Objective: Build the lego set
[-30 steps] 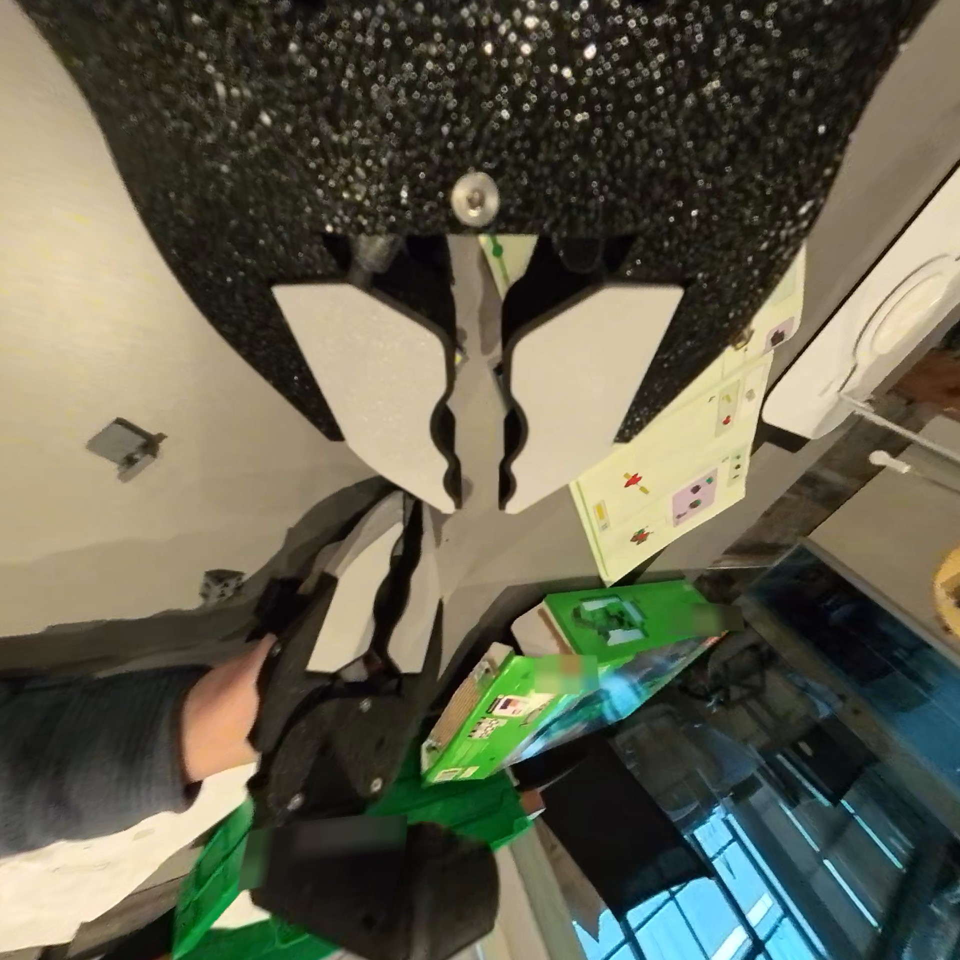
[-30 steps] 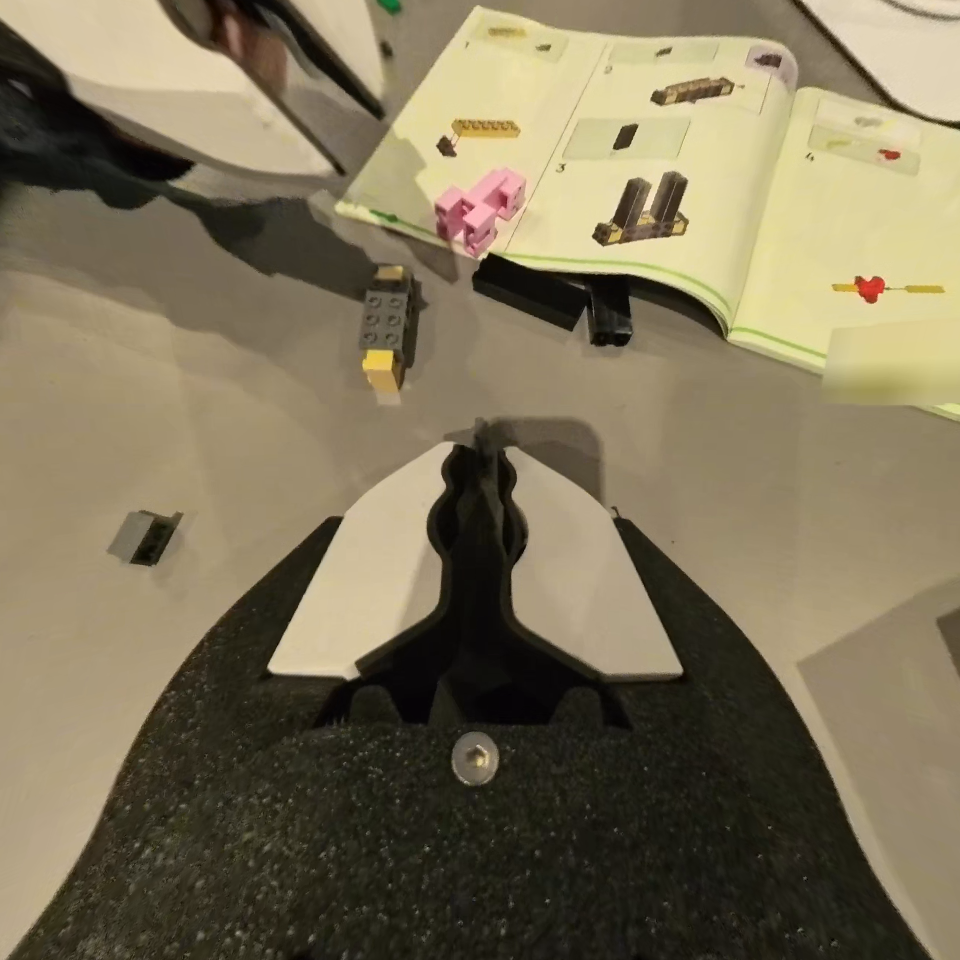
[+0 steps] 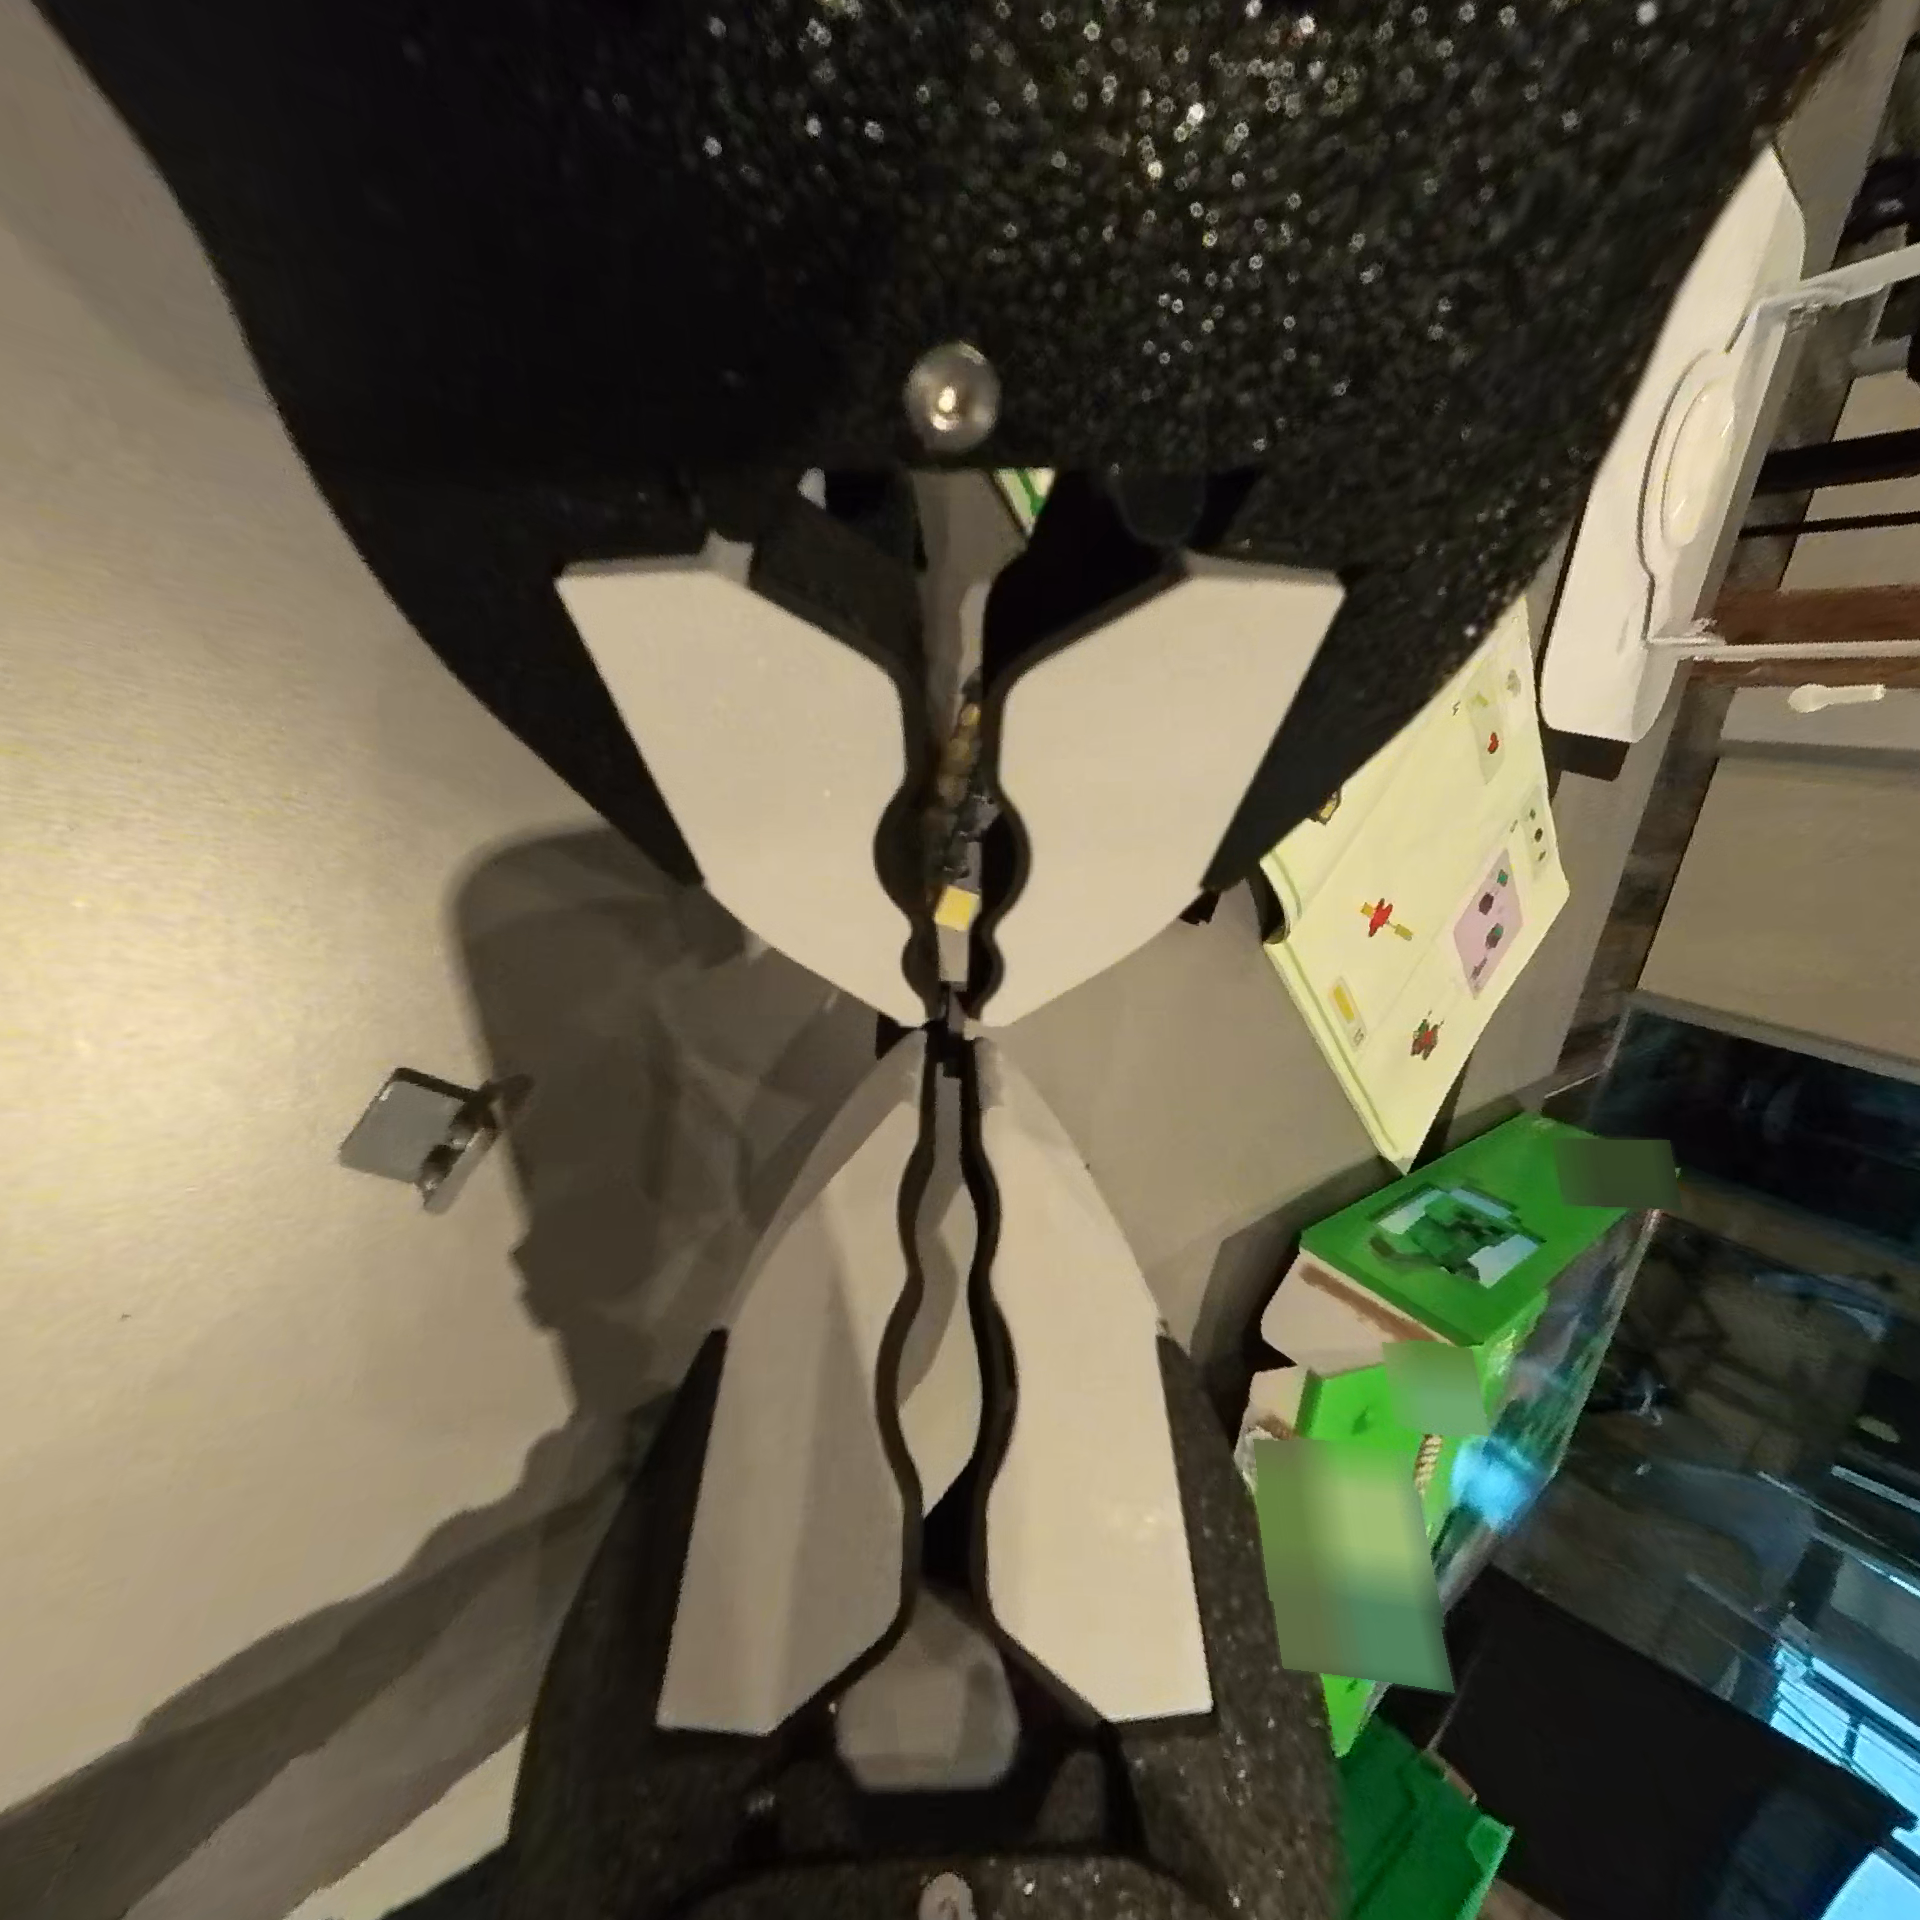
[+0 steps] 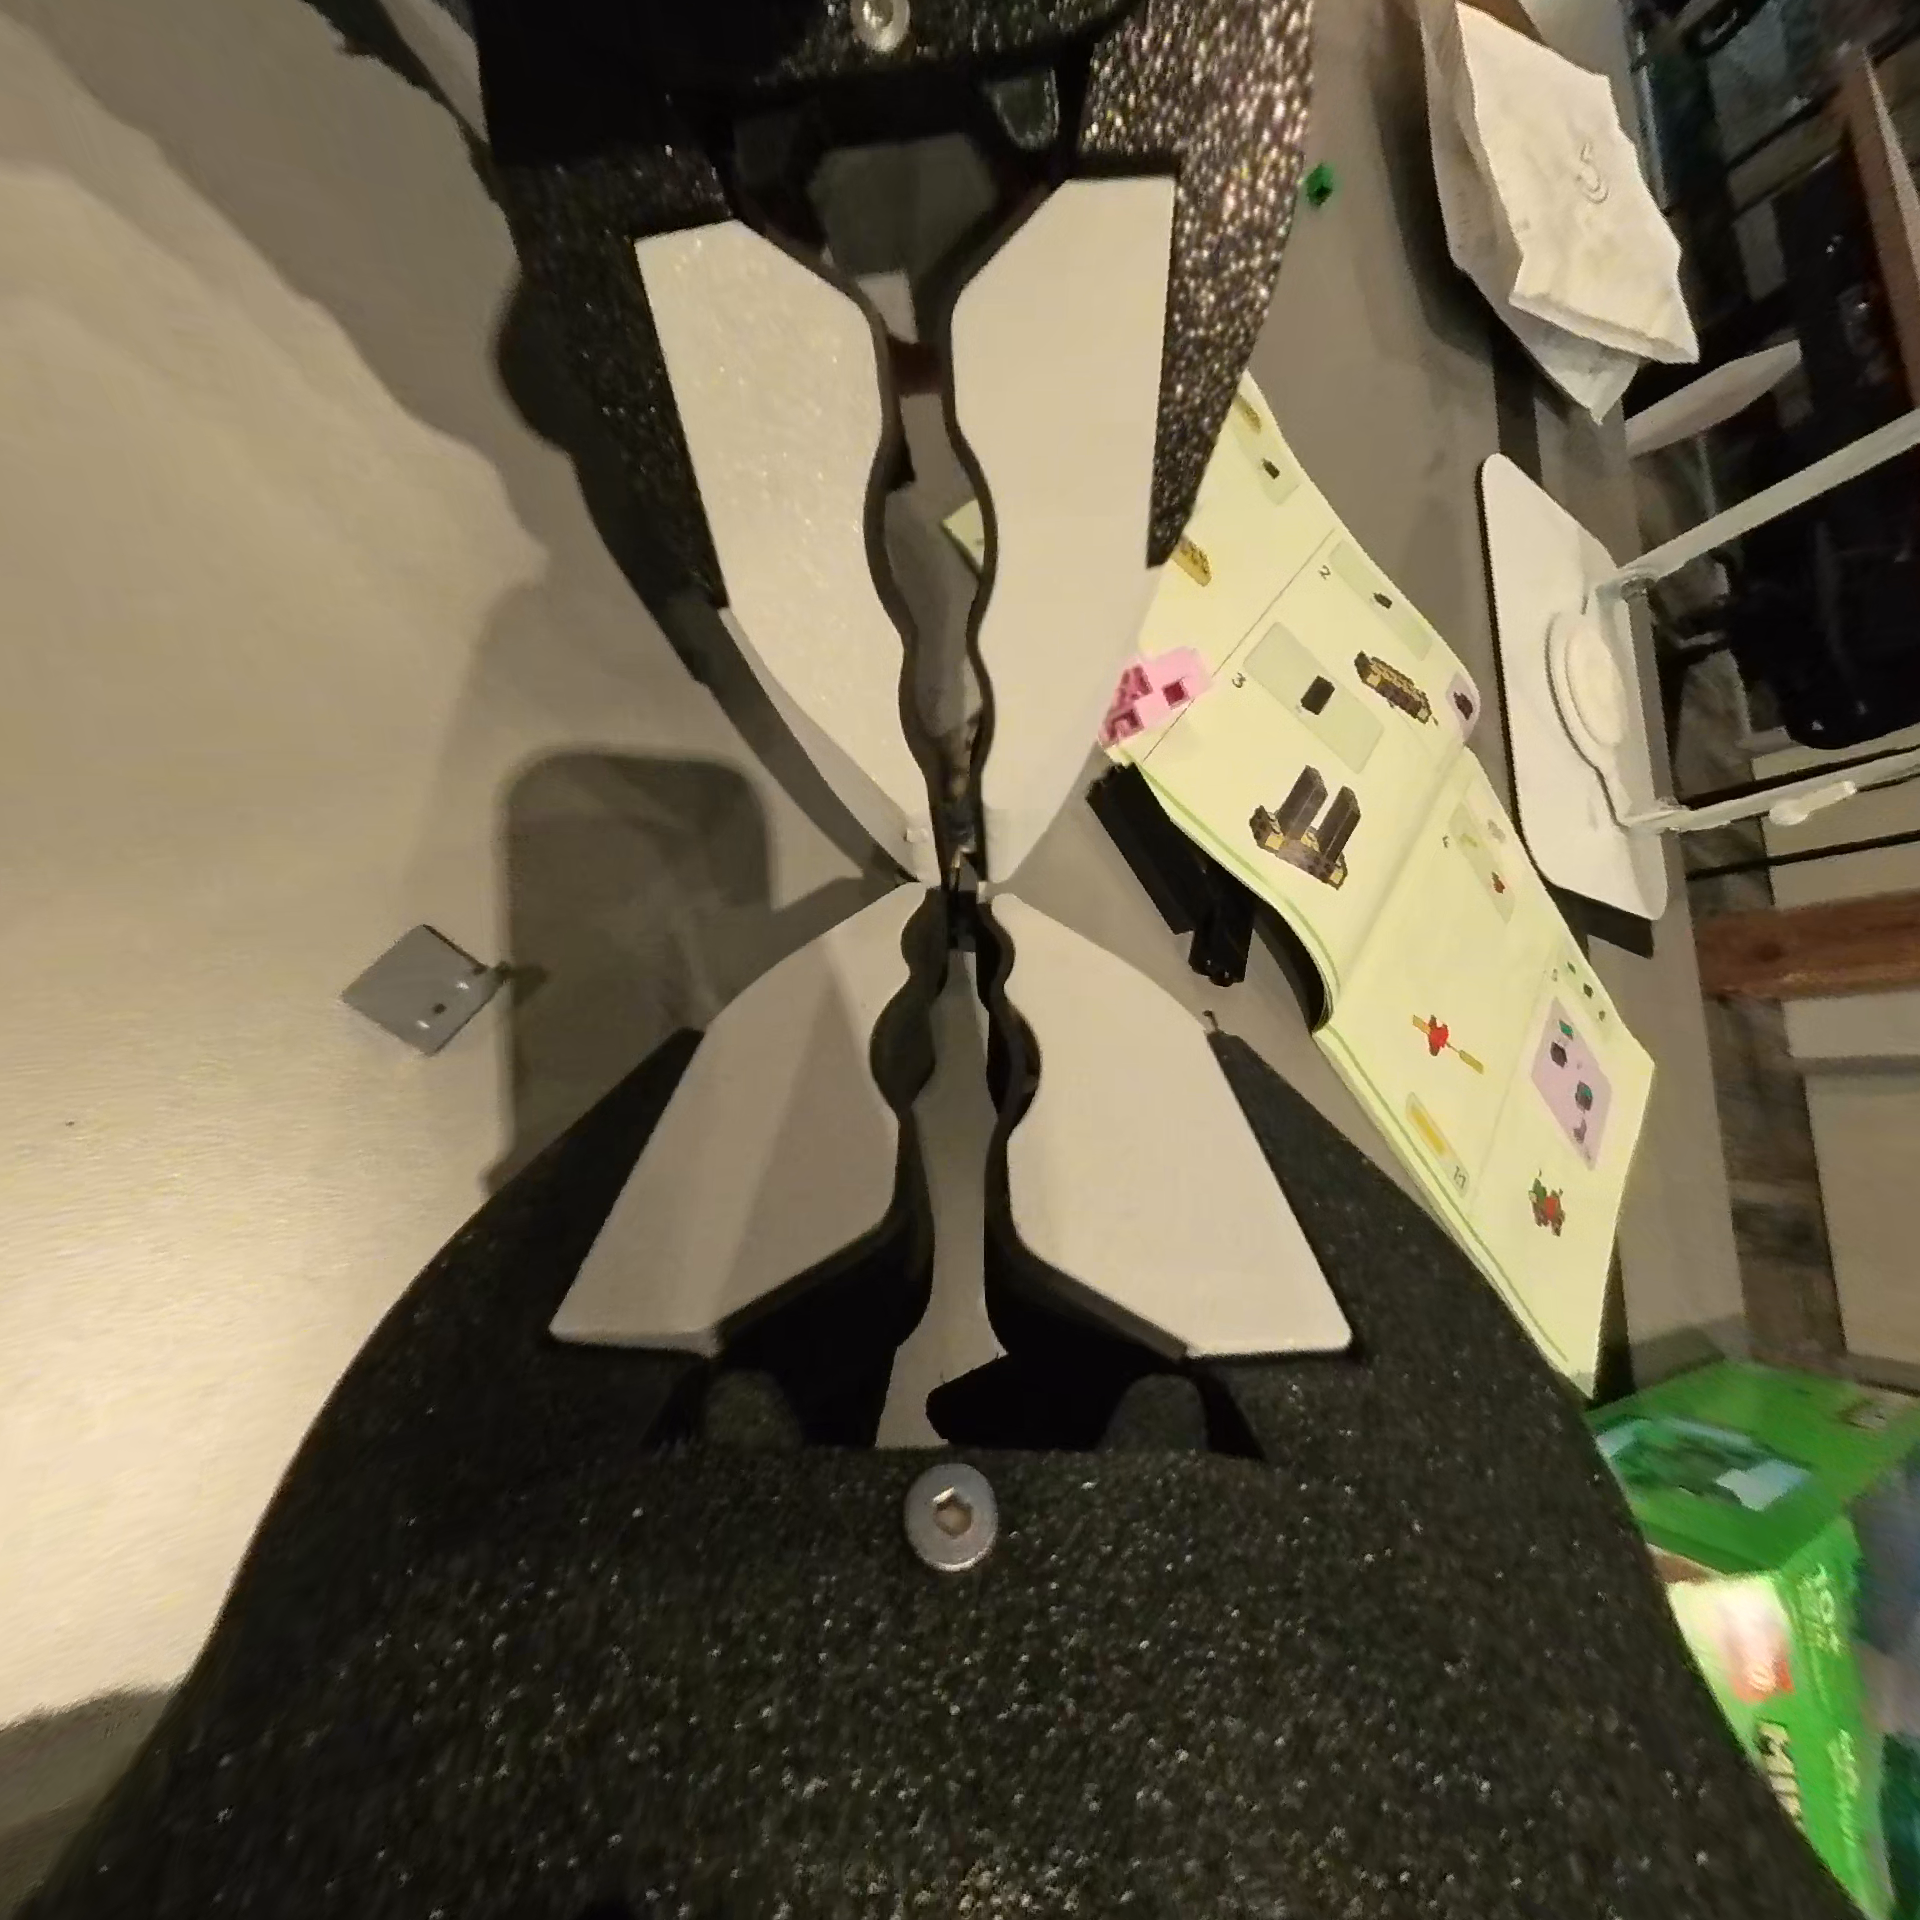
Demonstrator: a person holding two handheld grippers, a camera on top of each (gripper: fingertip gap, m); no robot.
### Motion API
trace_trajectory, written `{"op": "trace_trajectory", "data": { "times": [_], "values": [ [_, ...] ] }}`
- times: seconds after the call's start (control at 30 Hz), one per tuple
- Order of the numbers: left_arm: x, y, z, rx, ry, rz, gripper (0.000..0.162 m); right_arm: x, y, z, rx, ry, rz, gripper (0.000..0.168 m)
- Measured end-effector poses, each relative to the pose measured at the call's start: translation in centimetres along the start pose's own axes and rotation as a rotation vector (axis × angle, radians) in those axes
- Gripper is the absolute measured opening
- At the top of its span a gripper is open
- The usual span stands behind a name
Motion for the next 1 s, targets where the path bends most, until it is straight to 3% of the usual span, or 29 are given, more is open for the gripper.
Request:
{"op": "trace_trajectory", "data": {
  "times": [0.2,0.43,0.53,1.0],
  "values": [
    [-1.1,0.2,-1.1,-0.144,0.014,0.121,0.004,-1.3,0.0,0.9,0.127,-0.065,0.136,0.007],
    [-3.9,0.6,-2.8,-0.467,-0.124,0.644,0.003,-4.9,-0.1,2.2,0.362,0.002,0.626,0.016],
    [-4.8,0.8,-3.1,-0.537,-0.197,0.830,0.002,-5.2,0.7,2.0,0.350,0.032,0.719,0.018],
    [-5.1,1.2,-2.7,-0.594,-0.378,1.040,0.002,-4.4,2.4,1.5,0.449,0.262,1.043,0.025]
  ]
}}
Point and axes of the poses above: each gripper's, where its closed fingertips meet, x out along the fingers, y out of its top, z = x × y across the jaws, the point moved 9 cm from there along -x, back along the fingers, and after that the axes turned 5 degrees about -z, right-handed, at the moved point
